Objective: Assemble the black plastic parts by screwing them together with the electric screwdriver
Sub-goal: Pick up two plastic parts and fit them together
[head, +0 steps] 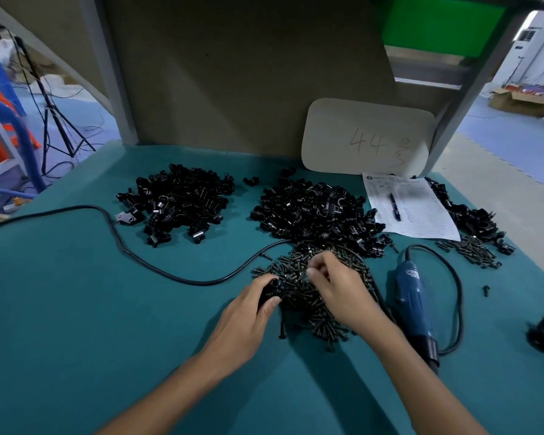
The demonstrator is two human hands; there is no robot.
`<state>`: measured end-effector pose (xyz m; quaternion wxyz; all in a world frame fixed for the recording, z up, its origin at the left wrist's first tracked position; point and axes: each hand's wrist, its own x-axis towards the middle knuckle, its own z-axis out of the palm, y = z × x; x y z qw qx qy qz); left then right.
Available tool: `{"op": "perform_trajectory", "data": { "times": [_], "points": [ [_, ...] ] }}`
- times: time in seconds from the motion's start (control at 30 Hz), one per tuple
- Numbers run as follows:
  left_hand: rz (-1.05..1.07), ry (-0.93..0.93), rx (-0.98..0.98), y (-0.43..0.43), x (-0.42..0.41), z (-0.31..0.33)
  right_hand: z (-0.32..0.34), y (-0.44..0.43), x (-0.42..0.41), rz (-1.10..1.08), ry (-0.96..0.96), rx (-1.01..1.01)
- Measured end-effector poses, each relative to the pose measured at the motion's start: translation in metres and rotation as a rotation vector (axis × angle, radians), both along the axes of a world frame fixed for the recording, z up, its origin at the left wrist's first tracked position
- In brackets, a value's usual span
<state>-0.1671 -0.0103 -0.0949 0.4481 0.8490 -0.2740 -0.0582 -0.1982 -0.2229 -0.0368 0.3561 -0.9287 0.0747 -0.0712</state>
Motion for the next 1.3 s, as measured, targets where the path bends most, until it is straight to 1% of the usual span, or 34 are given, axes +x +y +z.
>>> {"op": "perform_trajectory", "data": {
  "times": [0.1,0.13,0.17,0.2,0.53,0.67,0.83,0.97,1.03,1.13,1.2,1.3],
  "points": [
    [-0.003,-0.006,-0.006,0.0,0.0,0.0,-0.003,0.022,-0.02,0.019,-0.008,0.514],
    [-0.003,-0.01,-0.006,0.0,0.0,0.0,-0.004,0.026,-0.025,0.021,-0.004,0.652],
    [-0.001,-0.012,-0.006,0.0,0.0,0.001,-0.006,0.029,-0.028,0.023,-0.005,0.726],
    [0.001,-0.012,-0.006,0.0,0.0,0.0,-0.007,0.032,-0.03,0.023,-0.006,0.746],
    [-0.005,-0.004,0.007,0.001,0.0,0.0,-0.011,0.032,-0.028,0.079,0.011,0.808],
    [-0.012,-0.002,0.007,0.001,0.0,0.001,-0.012,0.03,-0.024,0.067,-0.006,0.705],
    [-0.03,0.0,0.021,0.001,-0.001,0.002,-0.014,0.032,-0.019,0.069,-0.013,0.702],
    [-0.022,-0.016,0.028,0.001,-0.002,0.002,-0.015,0.029,-0.017,0.055,0.051,0.689],
    [-0.027,-0.018,0.035,0.0,-0.002,0.003,-0.015,0.03,-0.017,0.056,0.085,0.613],
    [-0.042,-0.029,0.042,0.001,-0.004,0.004,-0.017,0.036,-0.016,0.05,0.084,0.376],
    [-0.042,-0.03,0.037,0.001,-0.004,0.005,-0.019,0.037,-0.015,0.065,0.07,0.309],
    [-0.033,-0.042,0.034,0.0,-0.003,0.006,-0.018,0.036,-0.015,0.104,0.148,0.448]
  ]
}}
